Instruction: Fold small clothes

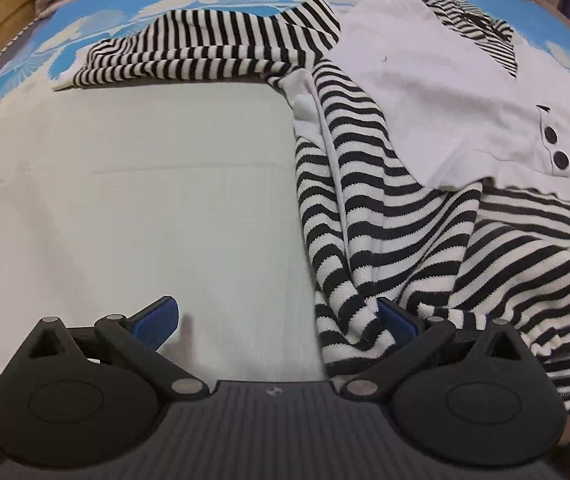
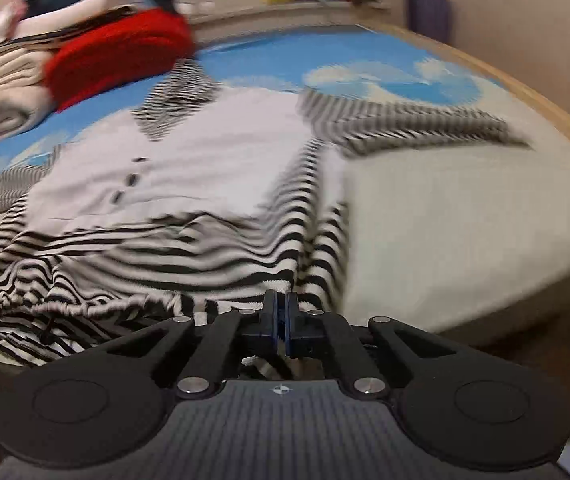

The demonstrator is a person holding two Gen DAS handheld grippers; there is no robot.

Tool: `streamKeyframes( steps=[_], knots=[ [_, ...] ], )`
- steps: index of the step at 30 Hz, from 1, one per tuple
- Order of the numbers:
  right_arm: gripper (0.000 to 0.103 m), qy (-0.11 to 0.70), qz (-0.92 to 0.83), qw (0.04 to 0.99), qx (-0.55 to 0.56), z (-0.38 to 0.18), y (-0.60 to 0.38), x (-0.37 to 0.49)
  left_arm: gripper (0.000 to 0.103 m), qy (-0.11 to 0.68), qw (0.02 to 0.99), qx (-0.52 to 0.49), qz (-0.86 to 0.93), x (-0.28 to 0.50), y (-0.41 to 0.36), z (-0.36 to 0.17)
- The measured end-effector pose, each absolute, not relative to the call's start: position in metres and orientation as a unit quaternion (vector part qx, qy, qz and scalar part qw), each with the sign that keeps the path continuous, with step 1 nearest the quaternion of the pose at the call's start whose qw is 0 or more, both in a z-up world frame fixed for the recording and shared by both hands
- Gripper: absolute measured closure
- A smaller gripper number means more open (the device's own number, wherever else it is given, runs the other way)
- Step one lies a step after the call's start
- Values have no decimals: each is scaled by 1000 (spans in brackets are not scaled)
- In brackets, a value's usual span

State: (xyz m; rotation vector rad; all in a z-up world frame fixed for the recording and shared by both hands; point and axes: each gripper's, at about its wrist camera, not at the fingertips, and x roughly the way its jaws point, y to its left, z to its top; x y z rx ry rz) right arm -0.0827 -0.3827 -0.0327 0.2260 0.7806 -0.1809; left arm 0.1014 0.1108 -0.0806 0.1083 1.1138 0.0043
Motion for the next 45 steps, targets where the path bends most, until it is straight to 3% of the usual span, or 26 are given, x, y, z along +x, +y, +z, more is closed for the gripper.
streamKeyframes(
  steps=[5, 7, 10, 14, 19, 24, 28, 32, 33, 34, 35, 37, 38, 42, 45],
  knots=[
    [95, 411, -107, 905, 26, -48, -359, -67, 0, 523, 852, 25, -9, 101, 113, -71],
    [71, 414, -123, 901, 36, -53, -360, -63, 0, 515, 857, 16, -25, 97, 109, -66],
    [52, 364, -137, 921, 36, -39, -355, -66, 0, 507, 860, 27, -54, 93, 99, -63],
    [51, 325, -78, 941, 58, -21, -344, -49, 0, 510, 856, 39, -80, 93, 81, -69],
    [51, 386, 47, 914, 117, -38, -311, -11, 0, 475, 873, 26, -109, 81, 75, -53],
    [43, 380, 119, 917, 20, -43, -272, -30, 0, 423, 884, 16, -196, 57, 69, -35],
    [43, 393, 149, 907, -17, -53, -263, -33, 0, 415, 874, 68, -243, 44, 47, -40],
    [43, 412, 145, 899, -41, -69, -255, -32, 0, 456, 849, 135, -228, 49, 22, -70],
    [47, 411, 141, 899, -48, -73, -254, -31, 4, 468, 844, 157, -209, 51, 16, -80],
    [64, 410, 138, 900, -56, -77, -253, -31, 23, 477, 840, 172, -196, 51, 16, -86],
    [74, 414, 137, 897, -66, -79, -252, -31, 34, 488, 833, 179, -193, 51, 14, -90],
    [92, 412, 144, 896, -80, -76, -251, -34, 73, 479, 837, 178, -193, 44, 20, -82],
    [93, 410, 149, 897, -79, -72, -250, -36, 78, 480, 837, 179, -193, 39, 25, -77],
    [93, 385, 185, 901, -73, -42, -246, -58, 78, 502, 833, 147, -180, 24, 48, -78],
    [91, 394, 193, 892, -112, -47, -241, -64, 72, 491, 832, 179, -184, 18, 45, -84]
  ],
)
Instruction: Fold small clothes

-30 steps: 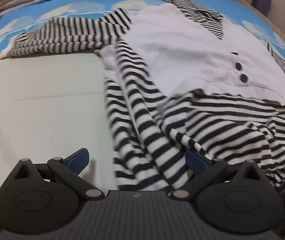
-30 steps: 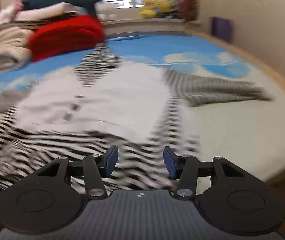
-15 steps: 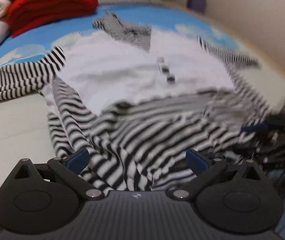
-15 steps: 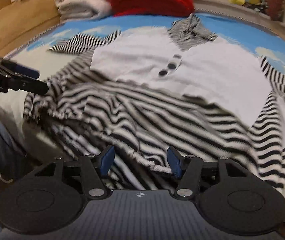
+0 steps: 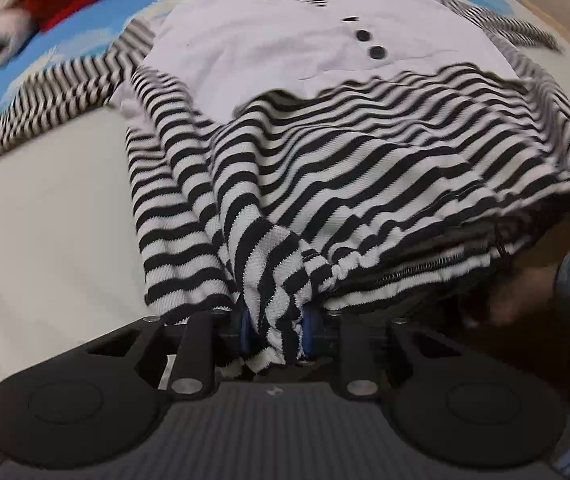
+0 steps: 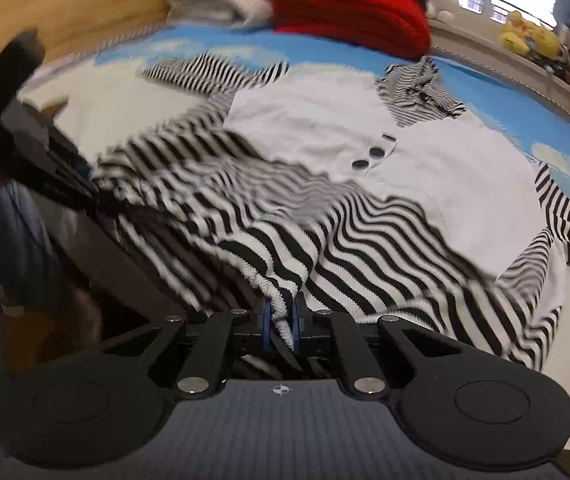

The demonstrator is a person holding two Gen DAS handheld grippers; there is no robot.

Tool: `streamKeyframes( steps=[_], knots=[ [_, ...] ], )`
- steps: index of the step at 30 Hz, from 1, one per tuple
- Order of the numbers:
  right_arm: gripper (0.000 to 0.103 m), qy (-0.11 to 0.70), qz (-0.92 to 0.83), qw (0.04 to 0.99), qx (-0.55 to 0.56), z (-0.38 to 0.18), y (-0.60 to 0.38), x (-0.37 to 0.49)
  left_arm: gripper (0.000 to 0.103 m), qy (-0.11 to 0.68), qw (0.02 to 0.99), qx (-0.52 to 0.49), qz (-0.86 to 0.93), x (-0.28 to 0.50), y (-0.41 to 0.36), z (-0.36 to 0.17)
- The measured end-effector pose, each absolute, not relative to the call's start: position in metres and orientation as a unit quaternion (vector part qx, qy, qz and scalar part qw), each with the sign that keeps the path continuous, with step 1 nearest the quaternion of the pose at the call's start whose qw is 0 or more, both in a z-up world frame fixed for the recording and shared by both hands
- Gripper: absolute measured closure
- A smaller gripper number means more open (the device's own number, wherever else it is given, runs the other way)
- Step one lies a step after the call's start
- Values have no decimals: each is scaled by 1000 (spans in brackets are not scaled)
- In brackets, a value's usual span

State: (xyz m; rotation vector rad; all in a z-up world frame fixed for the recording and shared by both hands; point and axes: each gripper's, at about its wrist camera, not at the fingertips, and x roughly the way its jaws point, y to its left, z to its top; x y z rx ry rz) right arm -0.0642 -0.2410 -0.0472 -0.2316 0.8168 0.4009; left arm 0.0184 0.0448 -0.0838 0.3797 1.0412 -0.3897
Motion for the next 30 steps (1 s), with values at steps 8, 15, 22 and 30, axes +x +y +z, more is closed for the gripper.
streamKeyframes(
  steps=[8, 15, 22, 30],
  knots=[
    [53, 448, 219, 866, -22, -43, -257, -51, 0, 443, 871, 64, -205, 10, 80, -34],
    [48, 354, 208, 912, -10, 7, -246, -16, 0, 430, 890, 64, -140, 48, 57, -32],
    [47, 458, 162, 872, -64, -75, -212, 13, 0, 473, 863, 152, -96, 34, 47, -92],
    [36, 412, 205, 887, -44, -12, -223, -4, 0, 416, 901, 98, -73, 46, 67, -19]
  ],
)
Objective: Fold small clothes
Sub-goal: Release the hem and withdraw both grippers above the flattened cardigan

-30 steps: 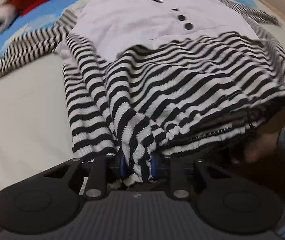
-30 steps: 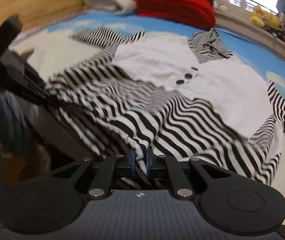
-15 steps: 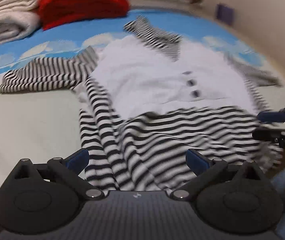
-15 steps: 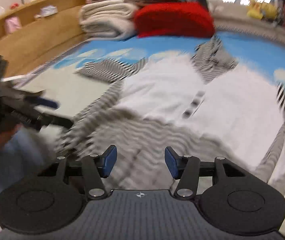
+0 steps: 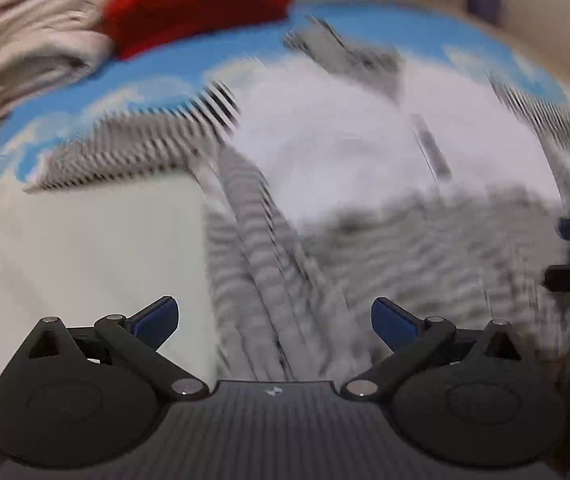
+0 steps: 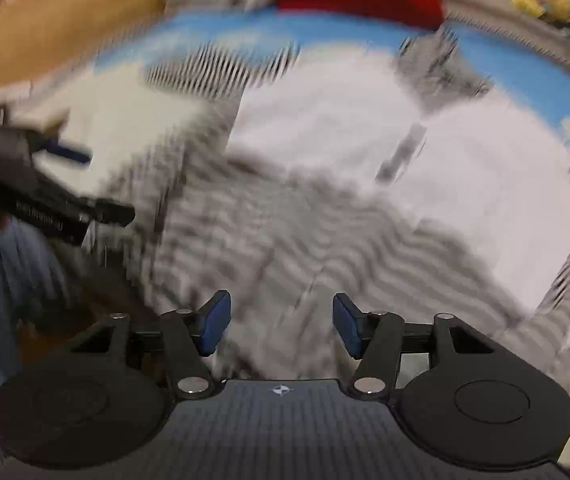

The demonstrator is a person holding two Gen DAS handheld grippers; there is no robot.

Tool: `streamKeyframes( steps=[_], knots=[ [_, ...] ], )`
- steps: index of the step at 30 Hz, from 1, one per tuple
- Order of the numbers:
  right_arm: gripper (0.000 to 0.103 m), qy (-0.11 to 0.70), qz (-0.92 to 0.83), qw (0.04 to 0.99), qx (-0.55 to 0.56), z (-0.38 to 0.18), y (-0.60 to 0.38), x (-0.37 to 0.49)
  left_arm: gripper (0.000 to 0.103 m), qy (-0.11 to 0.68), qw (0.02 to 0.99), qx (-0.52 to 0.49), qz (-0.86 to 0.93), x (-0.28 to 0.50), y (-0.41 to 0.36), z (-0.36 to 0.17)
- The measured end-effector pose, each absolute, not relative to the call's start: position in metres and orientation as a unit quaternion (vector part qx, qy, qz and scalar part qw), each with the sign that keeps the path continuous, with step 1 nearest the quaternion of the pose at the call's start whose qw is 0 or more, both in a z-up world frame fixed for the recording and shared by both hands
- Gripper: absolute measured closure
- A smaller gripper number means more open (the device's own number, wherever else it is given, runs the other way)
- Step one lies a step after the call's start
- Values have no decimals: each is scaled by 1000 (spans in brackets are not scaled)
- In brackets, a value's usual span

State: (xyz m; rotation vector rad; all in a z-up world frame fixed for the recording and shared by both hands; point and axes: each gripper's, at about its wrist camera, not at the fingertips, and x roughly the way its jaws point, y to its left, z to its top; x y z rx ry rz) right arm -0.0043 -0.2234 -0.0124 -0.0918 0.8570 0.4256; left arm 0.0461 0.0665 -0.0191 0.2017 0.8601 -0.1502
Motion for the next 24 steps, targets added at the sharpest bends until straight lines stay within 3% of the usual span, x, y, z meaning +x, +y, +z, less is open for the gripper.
streamKeyframes(
  steps=[4, 9, 16, 24],
  knots=[
    [18, 335, 143, 931, -35, 26, -229, 39, 0, 368, 927, 74, -12, 106, 70, 8],
    [17, 285, 50, 957, 0, 18, -240, 87, 0, 369, 927, 46, 46, 177, 83, 4],
    [17, 312, 43, 949, -7, -6, -239, 114, 0, 407, 911, 16, 66, 217, 105, -35],
    [17, 346, 32, 937, -26, -23, -239, 126, 0, 415, 908, -5, 58, 234, 105, -43]
  ],
)
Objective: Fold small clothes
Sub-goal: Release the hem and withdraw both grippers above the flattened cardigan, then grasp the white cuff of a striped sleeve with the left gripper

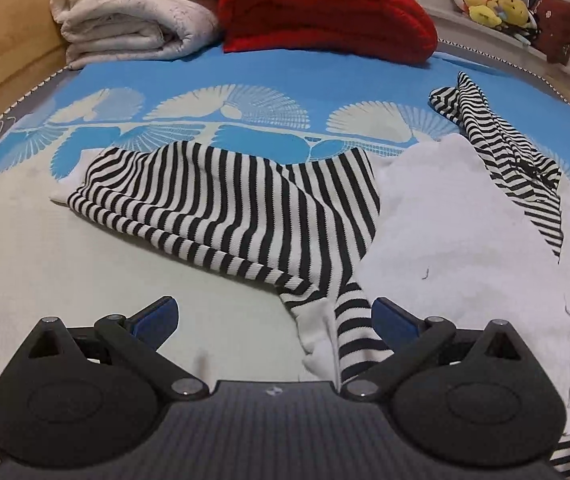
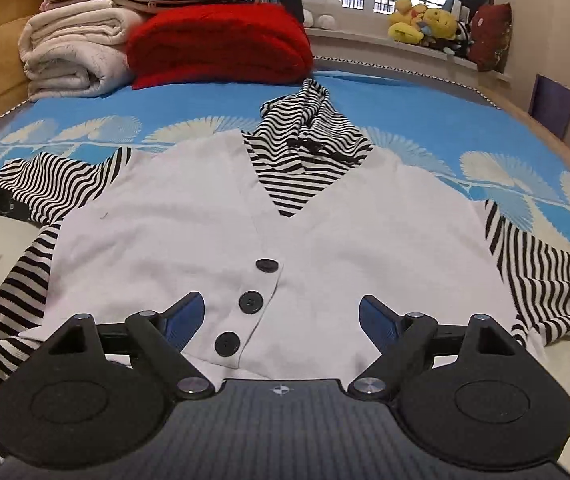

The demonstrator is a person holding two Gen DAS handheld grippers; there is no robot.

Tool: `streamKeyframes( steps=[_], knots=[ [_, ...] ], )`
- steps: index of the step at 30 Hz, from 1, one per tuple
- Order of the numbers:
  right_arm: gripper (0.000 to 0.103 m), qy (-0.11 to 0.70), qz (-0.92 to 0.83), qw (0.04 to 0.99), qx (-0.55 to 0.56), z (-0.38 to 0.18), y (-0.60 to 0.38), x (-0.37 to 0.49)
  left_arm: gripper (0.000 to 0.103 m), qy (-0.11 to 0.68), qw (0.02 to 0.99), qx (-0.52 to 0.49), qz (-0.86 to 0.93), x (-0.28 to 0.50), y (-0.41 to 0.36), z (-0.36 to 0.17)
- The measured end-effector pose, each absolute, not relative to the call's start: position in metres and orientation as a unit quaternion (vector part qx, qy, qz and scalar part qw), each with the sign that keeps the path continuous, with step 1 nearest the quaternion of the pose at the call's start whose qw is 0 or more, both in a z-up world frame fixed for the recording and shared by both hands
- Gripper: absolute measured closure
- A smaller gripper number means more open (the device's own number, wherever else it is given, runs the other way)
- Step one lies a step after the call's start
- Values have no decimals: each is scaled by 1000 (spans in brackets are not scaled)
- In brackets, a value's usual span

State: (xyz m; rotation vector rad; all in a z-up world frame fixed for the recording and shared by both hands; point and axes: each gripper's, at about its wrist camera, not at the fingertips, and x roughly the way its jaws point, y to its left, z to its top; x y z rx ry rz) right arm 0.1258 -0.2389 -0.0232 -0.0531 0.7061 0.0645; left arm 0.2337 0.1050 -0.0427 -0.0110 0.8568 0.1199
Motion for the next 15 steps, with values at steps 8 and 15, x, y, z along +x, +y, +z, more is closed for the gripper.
streamKeyframes(
  steps=[8, 15],
  knots=[
    [17, 343, 40, 938, -44, -24, -228, 128, 0, 416, 908, -7, 55, 234, 102, -44],
    [17, 349, 37, 935, -54, -28, -226, 128, 0, 421, 904, -20, 66, 237, 112, -45]
  ],
)
